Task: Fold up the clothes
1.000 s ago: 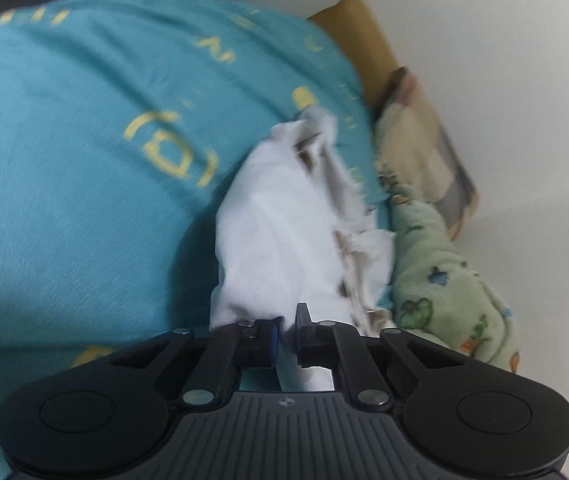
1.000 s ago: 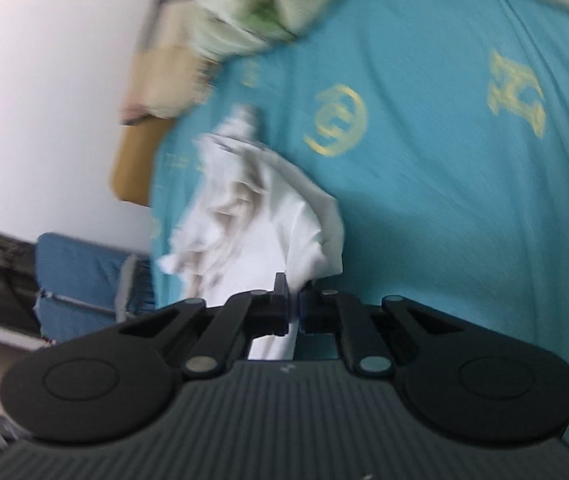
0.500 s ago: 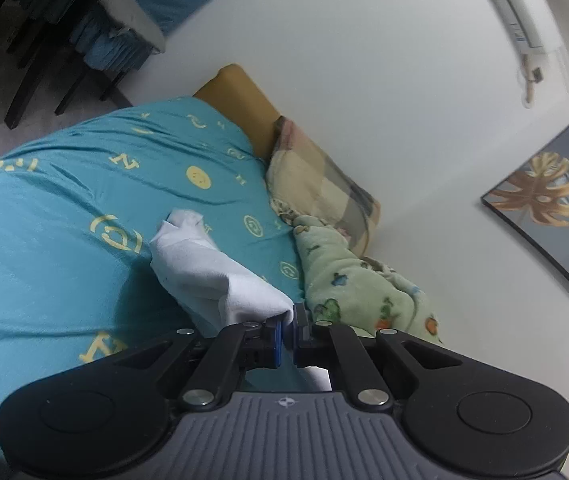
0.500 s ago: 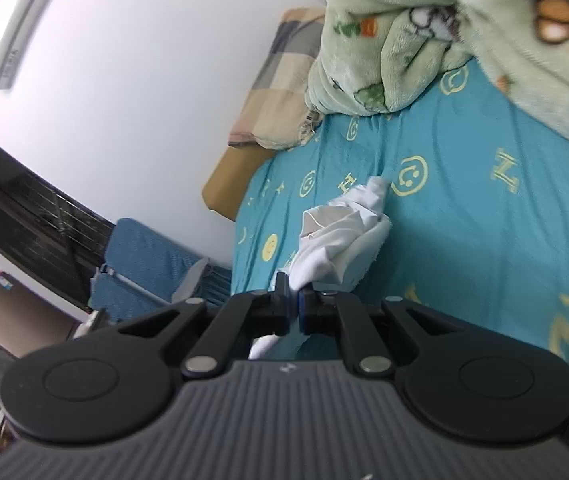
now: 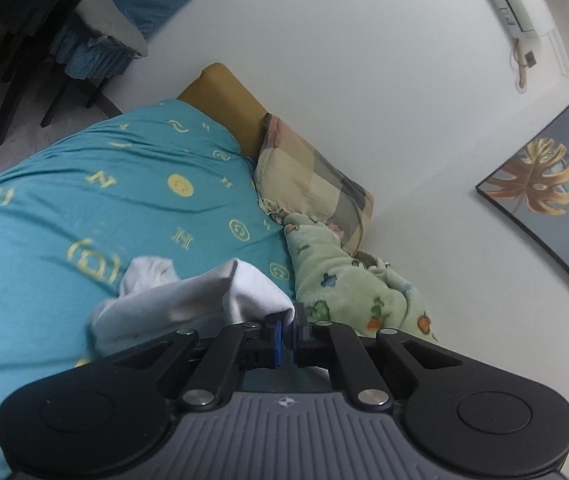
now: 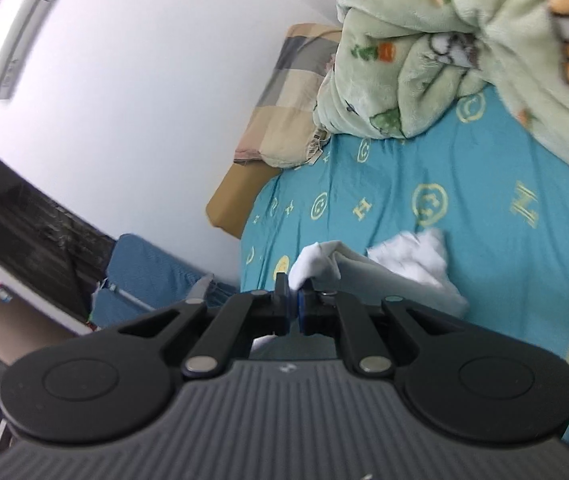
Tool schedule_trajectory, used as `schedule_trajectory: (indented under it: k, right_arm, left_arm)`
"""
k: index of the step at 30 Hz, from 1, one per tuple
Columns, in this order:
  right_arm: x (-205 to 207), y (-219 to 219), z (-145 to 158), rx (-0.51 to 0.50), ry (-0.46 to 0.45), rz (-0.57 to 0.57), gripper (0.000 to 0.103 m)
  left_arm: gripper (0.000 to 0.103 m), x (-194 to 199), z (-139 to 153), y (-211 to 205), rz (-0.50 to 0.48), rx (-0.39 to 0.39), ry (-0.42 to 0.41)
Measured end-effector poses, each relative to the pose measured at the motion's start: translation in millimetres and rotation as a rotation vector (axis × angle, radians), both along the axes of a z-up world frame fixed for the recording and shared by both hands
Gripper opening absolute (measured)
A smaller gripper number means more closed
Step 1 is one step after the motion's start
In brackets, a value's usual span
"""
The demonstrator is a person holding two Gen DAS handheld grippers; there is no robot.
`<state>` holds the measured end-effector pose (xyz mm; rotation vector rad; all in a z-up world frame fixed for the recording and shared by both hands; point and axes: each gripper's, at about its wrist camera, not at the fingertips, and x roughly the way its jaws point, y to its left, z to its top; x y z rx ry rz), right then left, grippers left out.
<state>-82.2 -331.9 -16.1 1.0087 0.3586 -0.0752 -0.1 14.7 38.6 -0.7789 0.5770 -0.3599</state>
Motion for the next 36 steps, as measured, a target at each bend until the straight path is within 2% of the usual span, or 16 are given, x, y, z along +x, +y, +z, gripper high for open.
schedule_trajectory:
  k: [4, 8, 13, 16, 17, 18, 19, 20, 24, 26, 27, 28, 29, 30, 33, 36]
  right_arm:
    - [65.6, -5.7, -7.5, -0.064, 0.049, -0.002, 0.007]
    - [120.3, -13.5, -35.9, -0.111, 0.095, 0.011, 0.007]
    - [160.6, -24.1, -74.2, -0.172, 0.152, 0.083, 0.01]
    - [174.4, -21.1, -83.0, -0.228, 0.193, 0.122, 0.017]
    - [178.2, -19.4, -85.0, -0.247, 0.204, 0.134, 0.036]
    - [179.3, -16.7, -85.4, -0.254, 0.19, 0.155, 0.073]
    - [178.5, -13.3, -85.6, -0.259, 0.163, 0.17, 0.089]
    - [177.0, -9.8, -84.6, -0.271, 0.134, 0.173, 0.095]
    - [176.0, 13.7, -82.3, -0.453, 0.068, 0.218, 0.093]
    - [185.0, 21.0, -89.1, -0.523, 0.043, 0.265, 0.093]
    - [193.2, 22.3, -96.4, -0.525, 0.072, 0.297, 0.09]
    - [202.4, 23.5, -104.8, -0.522, 0.117, 0.329, 0.082]
    - [210.5, 25.3, -113.8, -0.538, 0.176, 0.348, 0.064]
    - [216.7, 28.1, -123.9, -0.57, 0.236, 0.364, 0.06]
    - [223.5, 34.1, -144.2, -0.628, 0.295, 0.393, 0.058]
    - [219.1, 40.9, -141.7, -0.676, 0.288, 0.387, 0.058]
  left_arm:
    - [0.005, 72.7, -9.4, -20.9, 0.005, 0.086, 0.016]
    - [0.005, 125.8, -46.7, -34.1, -0.005, 0.139, 0.028]
    - [0.005, 162.6, -95.4, -39.8, -0.038, 0.182, 0.042]
    - [0.01, 176.1, -112.7, -45.1, -0.073, 0.226, 0.035]
    - [0.014, 179.2, -116.4, -46.0, -0.084, 0.236, 0.042]
    - [0.032, 181.3, -119.4, -46.1, -0.096, 0.241, 0.05]
    - [0.053, 181.2, -120.4, -46.8, -0.104, 0.254, 0.045]
    - [0.06, 179.8, -120.2, -47.9, -0.108, 0.274, 0.032]
    - [0.078, 174.9, -120.4, -52.4, -0.14, 0.346, -0.021]
    - [0.078, 177.7, -127.8, -55.2, -0.156, 0.382, -0.01]
    - [0.078, 180.0, -132.9, -57.6, -0.165, 0.407, 0.005]
    - [0.078, 182.5, -139.3, -60.4, -0.177, 0.432, 0.025]
    - [0.078, 185.0, -146.4, -62.9, -0.189, 0.457, 0.045]
    - [0.077, 183.6, -148.6, -64.6, -0.194, 0.475, 0.049]
    - [0.075, 172.3, -146.0, -67.8, -0.2, 0.513, 0.028]
    - [0.075, 160.9, -143.4, -71.1, -0.206, 0.552, 0.006]
